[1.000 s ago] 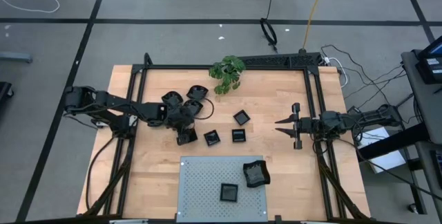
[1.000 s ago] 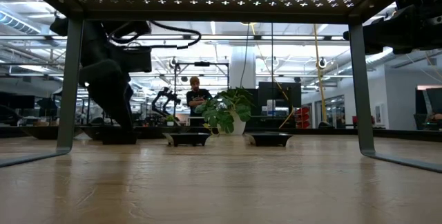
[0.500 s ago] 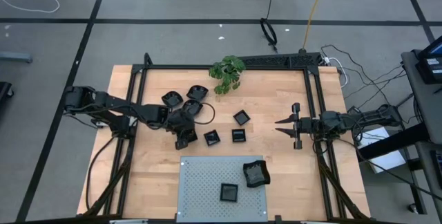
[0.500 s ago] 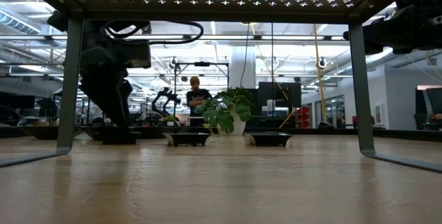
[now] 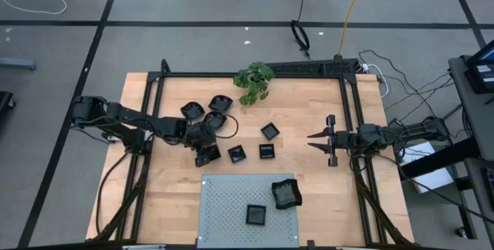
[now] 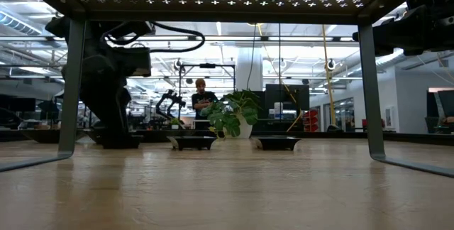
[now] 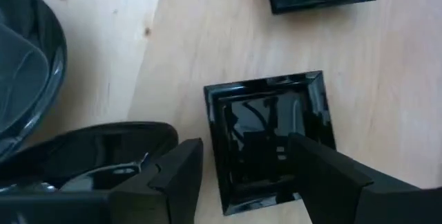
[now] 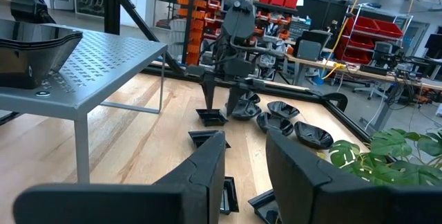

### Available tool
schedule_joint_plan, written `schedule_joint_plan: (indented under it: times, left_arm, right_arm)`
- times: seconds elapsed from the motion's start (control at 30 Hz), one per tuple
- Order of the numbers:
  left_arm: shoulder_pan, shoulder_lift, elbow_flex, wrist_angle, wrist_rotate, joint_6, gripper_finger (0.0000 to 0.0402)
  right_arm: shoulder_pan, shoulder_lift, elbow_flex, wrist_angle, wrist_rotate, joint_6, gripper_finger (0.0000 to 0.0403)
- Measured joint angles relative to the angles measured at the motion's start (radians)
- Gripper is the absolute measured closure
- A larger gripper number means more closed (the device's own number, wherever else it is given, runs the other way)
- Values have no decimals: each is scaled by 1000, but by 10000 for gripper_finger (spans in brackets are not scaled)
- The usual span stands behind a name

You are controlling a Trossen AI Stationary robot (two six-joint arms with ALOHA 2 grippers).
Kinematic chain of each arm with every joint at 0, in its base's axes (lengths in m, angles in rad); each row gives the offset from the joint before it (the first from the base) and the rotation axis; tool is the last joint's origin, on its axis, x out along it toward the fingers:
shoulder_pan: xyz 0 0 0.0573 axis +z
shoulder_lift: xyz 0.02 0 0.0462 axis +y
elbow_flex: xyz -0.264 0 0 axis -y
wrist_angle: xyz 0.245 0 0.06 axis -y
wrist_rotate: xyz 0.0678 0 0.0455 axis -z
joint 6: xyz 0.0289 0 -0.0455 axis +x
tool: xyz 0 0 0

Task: Pick & Place Mini shaped plates
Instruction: Stack the square plate onto the other square plate on the shelf

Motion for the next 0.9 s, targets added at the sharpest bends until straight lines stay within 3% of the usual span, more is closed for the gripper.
schedule_joint_plan:
  times: [0.9]
  left_arm:
    - [1, 0, 0, -27, -46, -17, 188]
  right_arm:
    - [0, 0, 0, 0, 0, 0, 307]
